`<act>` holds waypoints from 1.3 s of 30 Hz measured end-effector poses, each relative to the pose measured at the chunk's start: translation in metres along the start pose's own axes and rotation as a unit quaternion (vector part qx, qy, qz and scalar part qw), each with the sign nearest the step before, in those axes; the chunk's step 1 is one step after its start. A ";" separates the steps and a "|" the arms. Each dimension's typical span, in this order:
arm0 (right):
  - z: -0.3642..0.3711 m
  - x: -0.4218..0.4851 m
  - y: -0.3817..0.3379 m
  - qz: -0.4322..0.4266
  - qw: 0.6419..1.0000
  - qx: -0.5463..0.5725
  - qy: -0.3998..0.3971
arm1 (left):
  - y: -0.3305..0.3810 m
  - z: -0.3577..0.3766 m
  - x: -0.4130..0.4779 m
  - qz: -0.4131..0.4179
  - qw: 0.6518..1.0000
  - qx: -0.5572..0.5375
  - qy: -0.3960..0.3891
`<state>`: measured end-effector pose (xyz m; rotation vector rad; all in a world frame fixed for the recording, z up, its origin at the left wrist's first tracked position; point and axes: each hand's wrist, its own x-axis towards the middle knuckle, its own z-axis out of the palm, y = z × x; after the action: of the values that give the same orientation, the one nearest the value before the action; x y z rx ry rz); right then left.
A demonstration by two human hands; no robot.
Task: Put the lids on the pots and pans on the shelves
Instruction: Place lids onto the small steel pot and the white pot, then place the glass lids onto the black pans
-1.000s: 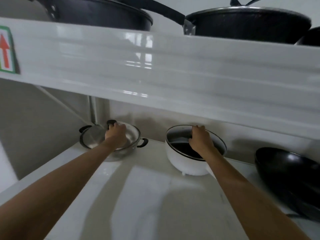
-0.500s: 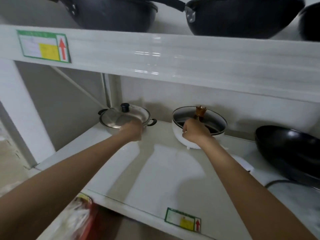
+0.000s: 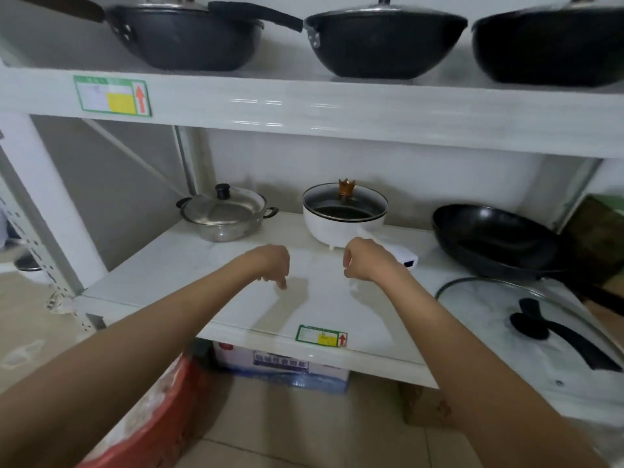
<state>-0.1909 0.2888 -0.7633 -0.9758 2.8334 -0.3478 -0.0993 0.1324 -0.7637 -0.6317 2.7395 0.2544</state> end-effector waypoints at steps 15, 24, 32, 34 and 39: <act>-0.046 -0.134 0.190 0.105 0.994 -0.007 0.025 | 0.251 0.044 -0.034 0.149 0.989 -0.004 0.005; -0.042 -0.150 0.297 0.209 0.978 0.017 -0.003 | 0.373 0.078 -0.008 0.151 0.976 -0.152 -0.033; -0.015 -0.144 0.301 0.235 0.958 0.163 0.023 | 0.427 0.113 0.010 0.061 0.902 -0.417 -0.095; -0.010 -0.145 0.300 0.235 0.960 0.144 0.047 | 0.429 0.122 0.012 0.040 0.873 -0.473 -0.112; -0.007 -0.152 0.292 0.231 0.961 0.130 0.083 | 0.426 0.130 0.010 0.038 0.840 -0.535 -0.081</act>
<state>-0.2456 0.6082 -0.8246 -0.2315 2.9386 -0.7453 -0.2659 0.5371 -0.8459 -0.6760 2.2397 1.8183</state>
